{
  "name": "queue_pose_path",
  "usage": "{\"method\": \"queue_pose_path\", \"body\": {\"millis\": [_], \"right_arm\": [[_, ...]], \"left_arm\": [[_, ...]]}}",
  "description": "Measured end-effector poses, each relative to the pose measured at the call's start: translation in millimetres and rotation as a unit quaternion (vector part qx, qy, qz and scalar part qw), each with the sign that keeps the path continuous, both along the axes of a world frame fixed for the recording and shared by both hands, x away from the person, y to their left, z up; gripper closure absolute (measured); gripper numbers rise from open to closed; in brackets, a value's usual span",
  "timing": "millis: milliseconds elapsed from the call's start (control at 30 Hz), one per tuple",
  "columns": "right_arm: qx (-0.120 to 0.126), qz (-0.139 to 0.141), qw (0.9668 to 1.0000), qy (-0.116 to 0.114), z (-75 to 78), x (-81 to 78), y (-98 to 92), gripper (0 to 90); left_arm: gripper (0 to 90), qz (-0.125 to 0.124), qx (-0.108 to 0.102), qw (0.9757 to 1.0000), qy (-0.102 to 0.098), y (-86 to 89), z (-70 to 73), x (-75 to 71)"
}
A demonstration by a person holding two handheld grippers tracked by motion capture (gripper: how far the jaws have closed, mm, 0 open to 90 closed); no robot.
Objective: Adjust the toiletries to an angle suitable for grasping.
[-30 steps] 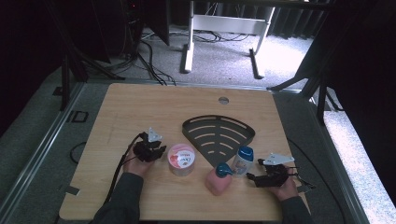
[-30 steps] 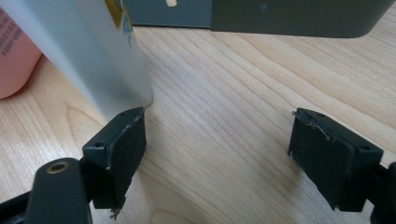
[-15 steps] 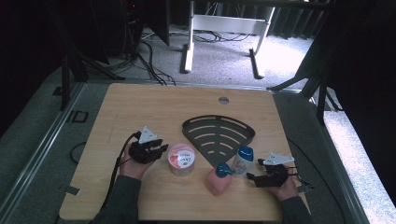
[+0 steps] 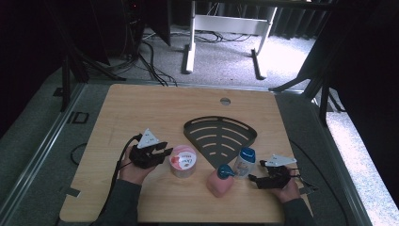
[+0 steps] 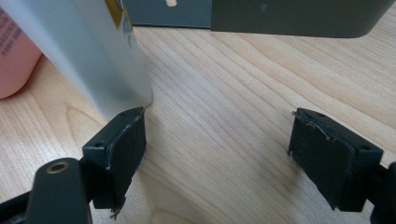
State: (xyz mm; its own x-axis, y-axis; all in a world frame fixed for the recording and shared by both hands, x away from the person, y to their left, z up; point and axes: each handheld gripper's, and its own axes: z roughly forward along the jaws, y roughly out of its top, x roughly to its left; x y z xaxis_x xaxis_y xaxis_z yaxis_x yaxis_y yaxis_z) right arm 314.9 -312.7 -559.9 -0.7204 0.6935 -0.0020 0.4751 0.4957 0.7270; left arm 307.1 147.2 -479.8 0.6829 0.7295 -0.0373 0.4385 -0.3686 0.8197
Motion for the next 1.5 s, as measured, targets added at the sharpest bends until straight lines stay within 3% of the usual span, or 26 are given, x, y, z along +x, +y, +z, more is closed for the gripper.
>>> {"method": "queue_pose_path", "body": {"millis": [233, 600, 1133, 1233, 1300, 1400, 1500], "right_arm": [[0.0, 0.001, 1.0, -0.001, 0.0, 0.1, 0.0, 18.6], [0.0, 0.001, 1.0, -0.001, -0.1, 0.1, 0.0, 18.6], [0.0, -0.005, 1.0, -0.001, -0.1, -3.7, -0.4, 19.0], [0.004, 0.007, 1.0, -0.003, 0.5, -8.8, -1.4, 27.2], [0.007, 0.016, 0.9998, -0.001, 2.6, -12.4, -2.1, 35.7], [0.019, 0.02, 0.9996, -0.002, 5.7, -15.8, -2.0, 40.0], [0.033, 0.02, 0.9991, -0.019, 14.6, -23.9, -1.5, 46.7]], "left_arm": [[64.9, -0.011, 0.008, 0.9999, -0.002, -6.3, -0.7, -1.9], [62.9, -0.014, 0.003, 0.9999, 0.006, -11.8, -2.3, -2.2], [61.9, 0.005, 0.041, 0.999, 0.017, -18.0, -10.8, 3.2], [62.5, 0.008, 0.052, 0.9984, 0.02, -18.9, -13.1, 4.6], [63.6, 0.008, 0.049, 0.9985, 0.024, -18.9, -13.6, 5.2], [63.9, 0.009, 0.047, 0.9985, 0.027, -18.7, -13.5, 5.5], [63.7, 0.018, 0.053, 0.9982, 0.024, -17.8, -13.2, 5.8]]}}
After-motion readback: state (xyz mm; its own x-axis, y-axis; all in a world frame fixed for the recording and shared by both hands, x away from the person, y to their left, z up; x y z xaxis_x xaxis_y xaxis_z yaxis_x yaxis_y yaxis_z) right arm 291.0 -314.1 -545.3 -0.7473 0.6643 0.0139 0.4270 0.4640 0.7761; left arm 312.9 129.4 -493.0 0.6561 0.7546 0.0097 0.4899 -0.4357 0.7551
